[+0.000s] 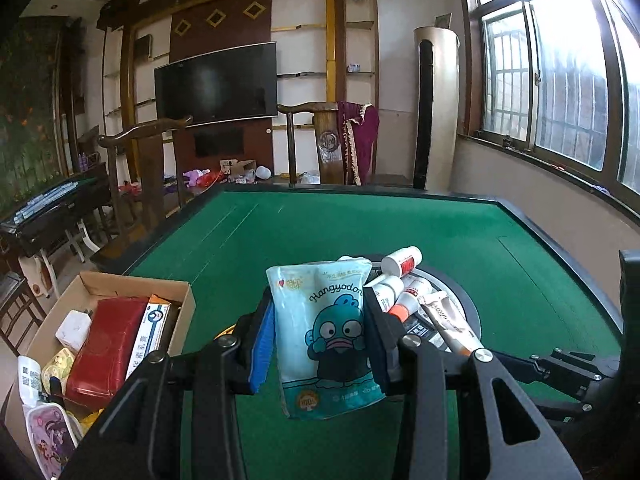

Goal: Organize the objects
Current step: 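Grasp the blue cartoon tissue packet with the left tool while the right grasps the white oulisi tube, then carry the tissue packet and oulisi tube over the box and open both tools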

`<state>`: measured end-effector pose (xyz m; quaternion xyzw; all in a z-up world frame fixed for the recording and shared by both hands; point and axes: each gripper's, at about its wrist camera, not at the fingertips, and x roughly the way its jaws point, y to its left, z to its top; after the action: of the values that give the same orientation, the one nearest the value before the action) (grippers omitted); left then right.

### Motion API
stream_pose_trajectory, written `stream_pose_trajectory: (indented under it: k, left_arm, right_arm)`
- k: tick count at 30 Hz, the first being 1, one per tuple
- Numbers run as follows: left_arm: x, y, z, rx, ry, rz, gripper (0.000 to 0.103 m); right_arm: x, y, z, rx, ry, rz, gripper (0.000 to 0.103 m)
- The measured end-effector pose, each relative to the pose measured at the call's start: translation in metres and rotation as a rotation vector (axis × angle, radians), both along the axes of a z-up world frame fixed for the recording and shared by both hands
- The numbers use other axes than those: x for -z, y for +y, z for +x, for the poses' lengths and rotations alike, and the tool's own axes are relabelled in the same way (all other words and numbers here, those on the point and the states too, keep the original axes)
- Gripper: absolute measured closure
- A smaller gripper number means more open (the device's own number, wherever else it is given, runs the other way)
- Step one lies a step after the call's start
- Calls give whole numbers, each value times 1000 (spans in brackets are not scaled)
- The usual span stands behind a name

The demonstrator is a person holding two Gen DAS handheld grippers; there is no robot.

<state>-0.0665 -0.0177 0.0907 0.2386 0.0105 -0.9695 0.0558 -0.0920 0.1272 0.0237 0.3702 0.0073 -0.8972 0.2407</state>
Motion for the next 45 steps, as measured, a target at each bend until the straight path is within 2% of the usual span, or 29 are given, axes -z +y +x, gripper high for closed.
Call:
stream_pose_trajectory:
  k: [5, 11, 18, 27, 32, 39, 45]
  left_arm:
    - [-4, -2, 4, -14, 6, 7, 64]
    - [-11, -9, 29, -25, 23, 5, 64]
    - [-23, -26, 62, -31, 46, 18, 63]
    - [-48, -74, 108, -67, 91, 70, 63]
    - [-51, -117, 122, -93, 66, 113, 63]
    - [-54, -176, 131, -138, 25, 122, 63]
    - [-50, -215, 123, -114, -61, 137, 63]
  right_arm:
    - [-8, 0, 5, 7, 21, -14, 72]
    - [-15, -5, 21, 0, 26, -50, 71]
    - [-25, -34, 51, -41, 64, -55, 71]
    - [-32, -90, 71, -131, 62, -48, 71]
    - [-40, -128, 78, -199, 63, -46, 71]
    - [-44, -179, 80, -270, 49, -37, 71]
    - [-38, -211, 74, -300, 9, -26, 71]
